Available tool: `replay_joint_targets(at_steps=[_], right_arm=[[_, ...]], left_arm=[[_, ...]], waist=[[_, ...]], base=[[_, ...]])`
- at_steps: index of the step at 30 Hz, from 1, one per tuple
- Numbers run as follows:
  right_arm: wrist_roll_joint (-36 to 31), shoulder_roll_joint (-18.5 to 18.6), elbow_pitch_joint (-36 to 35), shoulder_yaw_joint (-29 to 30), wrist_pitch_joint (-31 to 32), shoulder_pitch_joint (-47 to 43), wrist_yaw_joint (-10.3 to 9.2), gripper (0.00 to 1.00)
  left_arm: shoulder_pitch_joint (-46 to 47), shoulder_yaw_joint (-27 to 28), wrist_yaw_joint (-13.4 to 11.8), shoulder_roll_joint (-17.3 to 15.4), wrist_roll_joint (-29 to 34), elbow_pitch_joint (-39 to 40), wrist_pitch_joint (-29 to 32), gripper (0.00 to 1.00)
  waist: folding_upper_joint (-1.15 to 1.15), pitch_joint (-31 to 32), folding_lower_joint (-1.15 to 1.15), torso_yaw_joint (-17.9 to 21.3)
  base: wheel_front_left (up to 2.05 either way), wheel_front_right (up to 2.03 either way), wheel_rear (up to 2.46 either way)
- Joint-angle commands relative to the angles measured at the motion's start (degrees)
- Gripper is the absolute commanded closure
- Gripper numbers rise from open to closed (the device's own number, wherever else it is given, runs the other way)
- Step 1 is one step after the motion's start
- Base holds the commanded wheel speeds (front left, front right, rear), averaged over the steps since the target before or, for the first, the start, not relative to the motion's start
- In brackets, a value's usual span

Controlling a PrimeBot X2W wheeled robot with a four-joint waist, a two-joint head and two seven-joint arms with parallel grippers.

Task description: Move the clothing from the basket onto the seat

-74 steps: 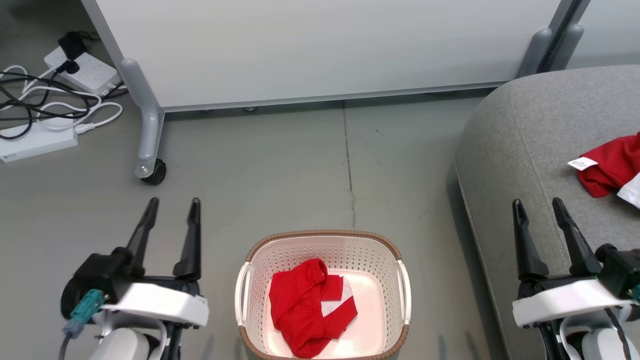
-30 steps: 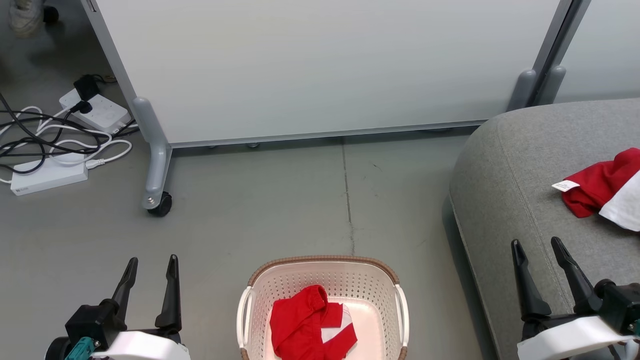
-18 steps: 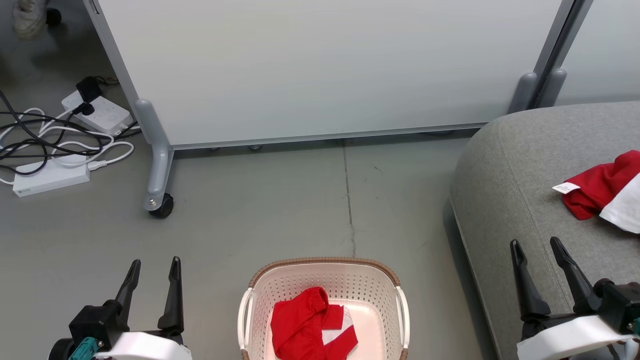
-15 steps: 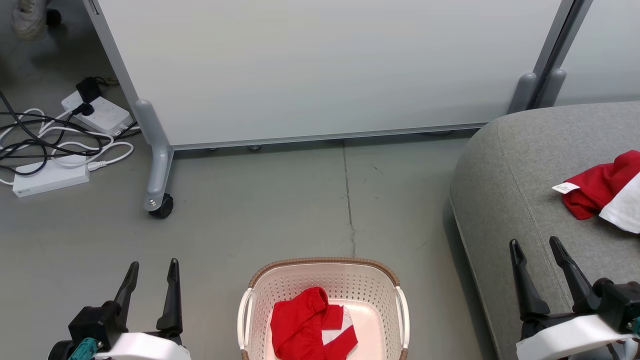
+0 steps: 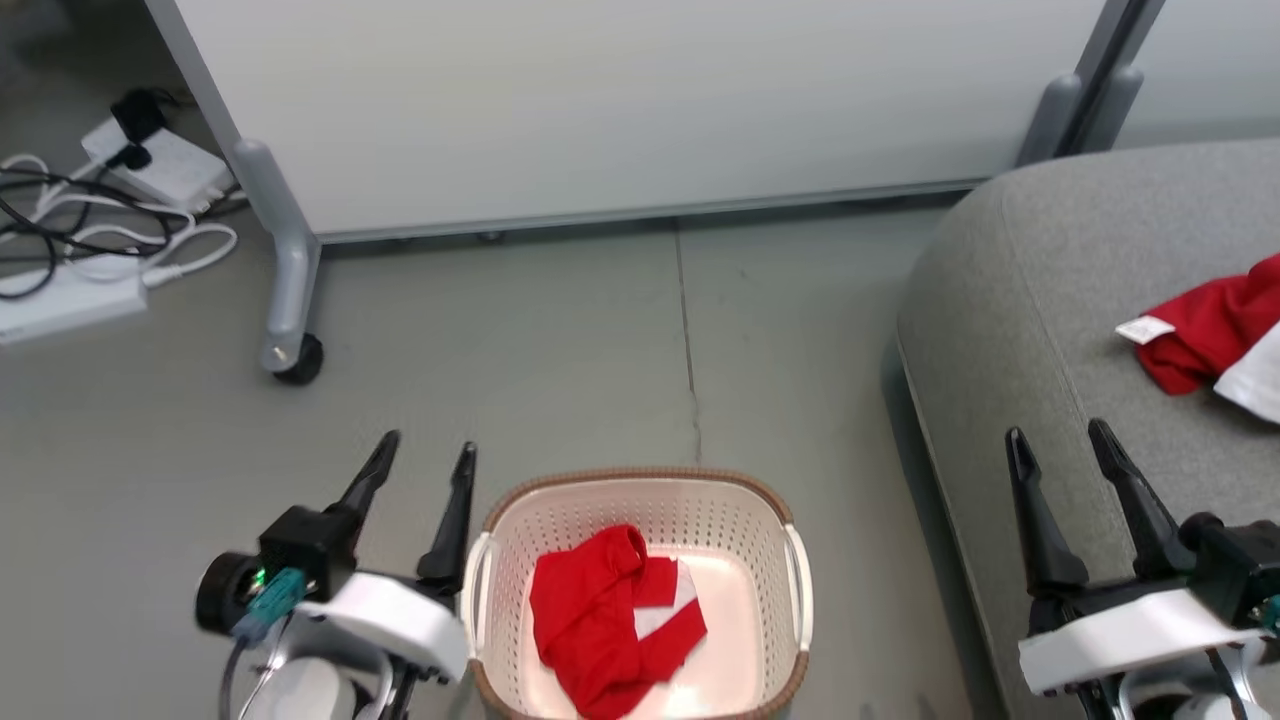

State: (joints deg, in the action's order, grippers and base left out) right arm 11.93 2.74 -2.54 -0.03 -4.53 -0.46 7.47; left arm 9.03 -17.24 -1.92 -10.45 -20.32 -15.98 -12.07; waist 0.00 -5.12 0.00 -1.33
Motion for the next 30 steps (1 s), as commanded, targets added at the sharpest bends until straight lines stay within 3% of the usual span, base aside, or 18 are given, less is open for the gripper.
replay_joint_targets(at_steps=[1, 11, 17, 30], right_arm=[[-0.49, 0.30, -0.42, -0.26, -0.05, 1.37, 0.06, 0.00], [-0.15, 0.28, -3.03, -2.59, -1.89, 8.50, 0.06, 0.00], [1.12, 0.27, -2.70, -4.97, -4.89, 14.14, 0.05, 0.00], [6.39, 0.20, -2.22, -12.05, -10.30, 19.93, 0.05, 0.00]], left_arm=[[2.25, -0.76, 0.85, 0.09, 0.75, -1.22, 0.14, 0.00], [14.14, -7.01, 5.02, 2.29, 4.62, -12.93, 0.65, 0.00], [25.58, -11.88, 7.82, 2.86, 7.68, -27.14, 4.04, 0.00], [40.28, -17.19, 8.84, 1.61, 10.56, -47.82, 11.70, 0.00]], waist=[[0.00, -3.72, 0.00, 1.40], [0.00, -18.67, 0.00, 6.55], [0.00, -29.18, 0.00, 11.21], [0.00, -43.78, 0.00, 20.92]], base=[[0.00, 0.00, 0.00], [0.00, 0.00, 0.00], [0.00, 0.00, 0.00], [0.00, 0.00, 0.00]])
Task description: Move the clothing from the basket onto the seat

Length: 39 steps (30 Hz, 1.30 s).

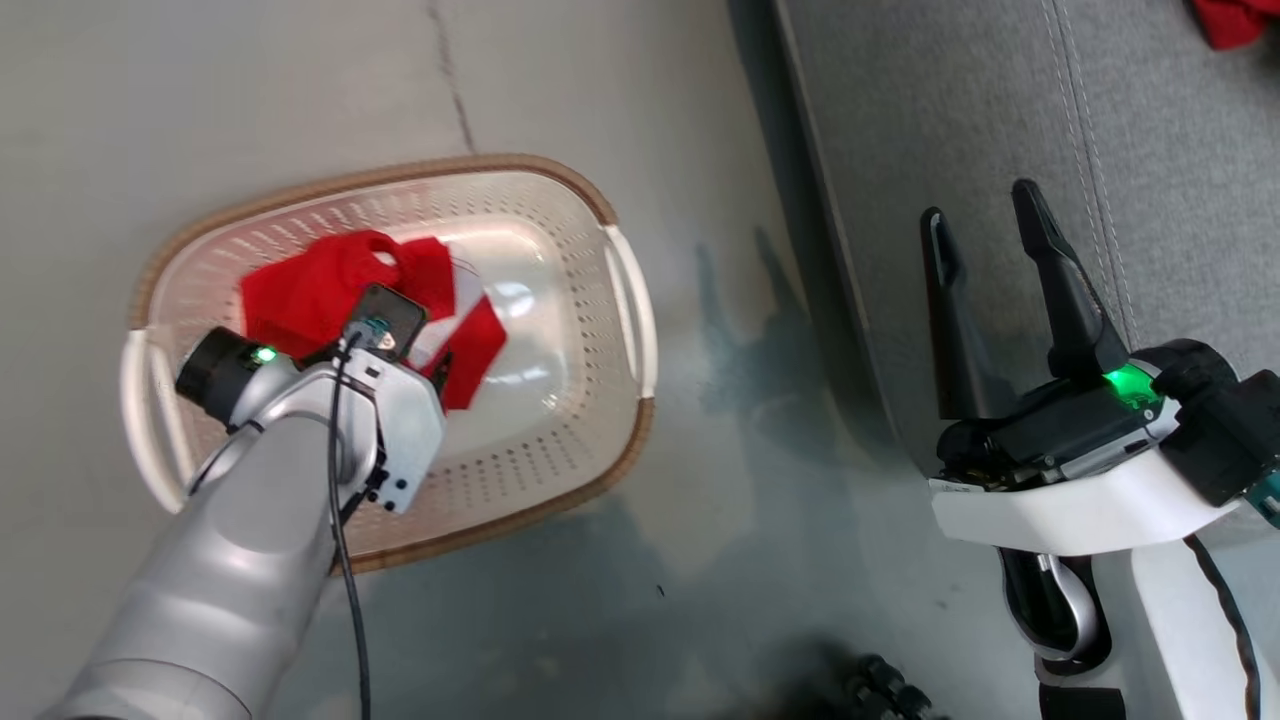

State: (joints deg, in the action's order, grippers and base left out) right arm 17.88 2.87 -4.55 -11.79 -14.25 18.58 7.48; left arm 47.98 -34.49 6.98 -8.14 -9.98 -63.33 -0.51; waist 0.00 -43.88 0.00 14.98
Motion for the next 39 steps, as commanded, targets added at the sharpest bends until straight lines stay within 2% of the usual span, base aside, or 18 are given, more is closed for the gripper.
replay_joint_targets(at_steps=[1, 10, 21, 22, 24, 33, 39], right_arm=[[0.82, 0.05, -0.46, -0.84, -0.71, 1.18, 0.04, 0.00], [4.41, 0.06, -4.19, -3.40, -1.06, 2.20, 0.04, 0.00], [4.83, 0.08, -7.23, -3.44, -1.00, 0.09, 0.04, 0.00], [4.88, 0.08, -7.38, -3.48, -1.00, 0.05, 0.04, 0.00], [4.90, 0.08, -7.68, -3.50, -1.00, -0.08, 0.04, 0.00], [5.29, 0.08, -7.10, -4.37, -1.00, 1.76, 0.04, 0.00], [3.52, 0.11, -5.44, -3.89, -1.00, 2.32, 0.04, 0.00]], left_arm=[[2.04, 0.19, -0.04, -1.18, 0.01, -1.52, 0.47, 0.00], [7.39, 0.49, -1.65, -5.29, -0.20, -7.38, 1.92, 0.00], [9.46, -0.89, -3.62, -6.72, 0.44, -9.64, 4.51, 0.00], [9.45, -1.13, -3.73, -6.80, 0.61, -9.81, 4.74, 0.28], [9.65, -1.58, -4.30, -7.17, 0.98, -9.98, 4.43, 1.00], [11.18, -1.87, -4.42, -7.39, -0.03, -9.67, 0.07, 1.00], [8.78, -0.77, -3.34, -5.05, -2.38, -8.24, -5.92, 1.00]], waist=[[0.00, -5.88, 0.00, 5.24], [0.00, -12.22, 0.00, 9.70], [0.00, -14.37, 0.00, 9.11], [0.00, -14.40, 0.00, 9.13], [0.00, -14.40, 0.00, 9.20], [0.00, -13.37, 0.00, 9.54], [0.00, -9.08, 0.00, 7.06]], base=[[0.00, 0.00, 0.00], [0.00, 0.00, 0.00], [0.00, 0.00, 0.00], [0.00, 0.00, 0.00], [0.00, 0.00, 0.00], [0.00, 0.00, 0.00], [0.00, 0.00, 0.00]])
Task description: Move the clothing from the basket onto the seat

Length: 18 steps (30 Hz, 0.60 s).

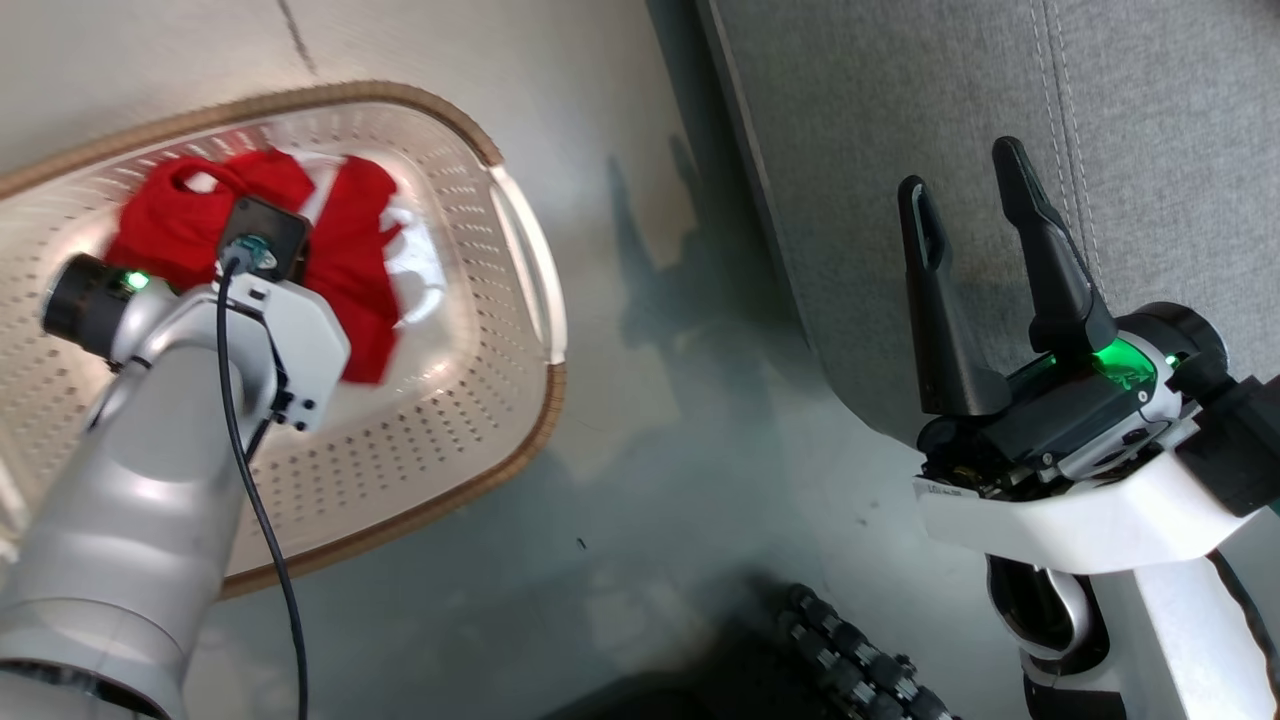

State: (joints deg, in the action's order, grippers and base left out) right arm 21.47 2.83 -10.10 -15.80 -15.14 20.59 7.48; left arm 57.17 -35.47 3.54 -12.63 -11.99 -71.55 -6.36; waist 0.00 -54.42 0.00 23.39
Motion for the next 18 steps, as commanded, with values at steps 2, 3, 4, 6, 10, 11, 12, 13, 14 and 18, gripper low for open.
replay_joint_targets(at_steps=[2, 3, 4, 6, 10, 11, 12, 13, 14, 18], right_arm=[[-0.91, 0.15, 0.77, 0.61, -0.11, -0.05, 0.04, 0.00], [-1.39, 0.16, 0.94, 0.95, -0.12, -0.24, 0.04, 0.00], [-1.81, 0.17, 1.12, 1.28, -0.12, -0.51, 0.04, 0.00], [-2.49, 0.17, 1.64, 1.71, -0.12, -0.90, 0.04, 0.00], [-3.89, 0.19, 2.79, 2.70, -0.12, -1.66, 0.04, 0.00], [-4.31, 0.20, 2.96, 2.98, -0.12, -1.98, 0.04, 0.00], [-4.68, 0.20, 3.21, 3.29, -0.12, -2.28, 0.04, 0.00], [-5.13, 0.20, 3.51, 3.61, -0.12, -2.53, 0.04, 0.00], [-5.63, 0.20, 3.81, 4.04, -0.12, -2.80, 0.04, 0.00], [-6.79, 0.23, 4.31, 5.62, 0.48, -3.73, 0.04, 0.00]], left_arm=[[-1.21, 0.60, 0.56, 0.61, -1.19, 0.77, -2.23, 1.00], [-1.68, 0.76, 0.80, 1.33, -1.66, 1.23, -3.29, 1.00], [-2.04, 0.87, 0.97, 1.82, -2.00, 1.70, -4.13, 1.00], [-3.02, 1.21, 1.42, 2.43, -2.95, 2.70, -5.73, 1.00], [-5.31, 2.34, 1.98, 4.00, -4.89, 6.50, -7.97, 1.00], [-5.82, 2.70, 2.08, 4.09, -5.32, 7.89, -8.31, 1.00], [-6.40, 3.13, 2.23, 4.14, -5.92, 9.43, -8.47, 1.00], [-7.24, 3.55, 2.34, 4.20, -6.41, 10.97, -8.58, 1.00], [-8.07, 4.02, 2.44, 4.37, -7.03, 12.77, -8.71, 1.00], [-12.04, 6.80, 2.31, 3.73, -8.79, 22.71, -8.79, 1.00]], waist=[[0.00, 3.13, 0.00, -2.56], [0.00, 4.00, 0.00, -3.20], [0.00, 4.79, 0.00, -3.84], [0.00, 6.44, 0.00, -5.02], [0.00, 9.83, 0.00, -7.69], [0.00, 10.57, 0.00, -8.33], [0.00, 11.36, 0.00, -9.01], [0.00, 12.28, 0.00, -9.69], [0.00, 13.17, 0.00, -10.43], [0.00, 16.37, 0.00, -12.92]], base=[[0.00, 0.00, 0.00], [0.00, 0.00, 0.00], [0.00, 0.00, 0.00], [0.00, 0.00, 0.00], [0.00, 0.00, 0.00], [0.00, 0.00, 0.00], [0.00, 0.00, 0.00], [0.00, 0.00, 0.00], [0.00, 0.00, 0.00], [0.00, 0.00, 0.00]])
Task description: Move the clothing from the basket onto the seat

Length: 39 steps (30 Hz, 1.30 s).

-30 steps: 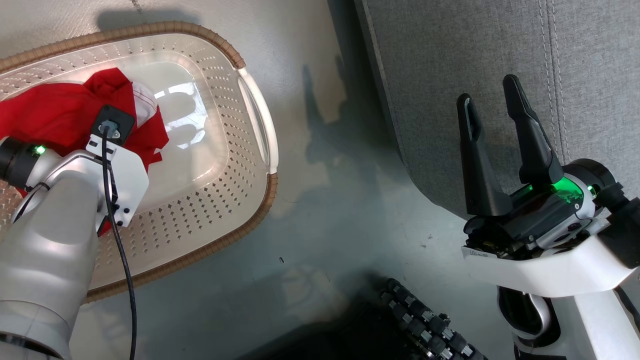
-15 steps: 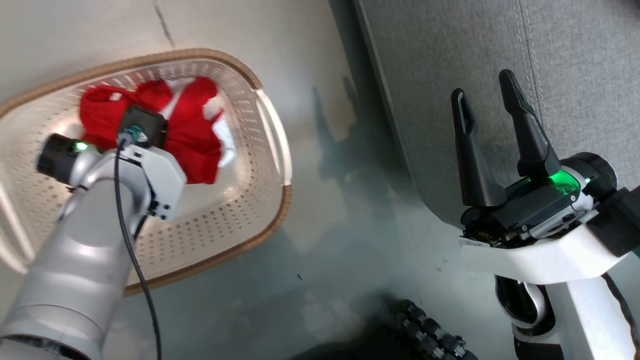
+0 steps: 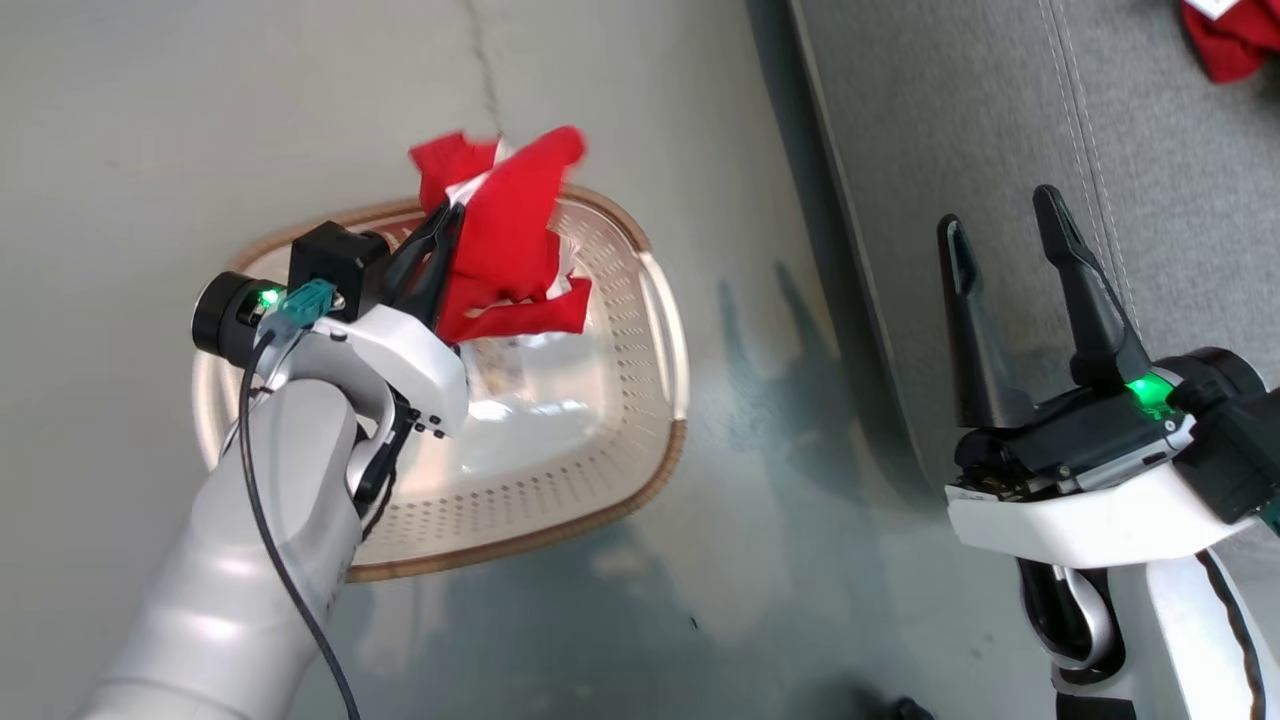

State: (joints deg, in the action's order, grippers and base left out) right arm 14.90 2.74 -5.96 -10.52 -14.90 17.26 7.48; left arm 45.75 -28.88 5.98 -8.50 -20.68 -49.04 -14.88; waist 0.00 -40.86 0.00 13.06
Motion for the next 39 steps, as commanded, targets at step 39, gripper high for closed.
replay_joint_targets(at_steps=[39], right_arm=[[-2.81, 0.29, 2.69, 5.01, 8.22, -13.02, 0.04, 0.00]], left_arm=[[-28.80, 9.90, -6.15, -4.03, -6.79, 51.23, 0.55, 1.00]], waist=[[0.00, 29.55, 0.00, -9.60]], base=[[0.00, 0.00, 0.00]])
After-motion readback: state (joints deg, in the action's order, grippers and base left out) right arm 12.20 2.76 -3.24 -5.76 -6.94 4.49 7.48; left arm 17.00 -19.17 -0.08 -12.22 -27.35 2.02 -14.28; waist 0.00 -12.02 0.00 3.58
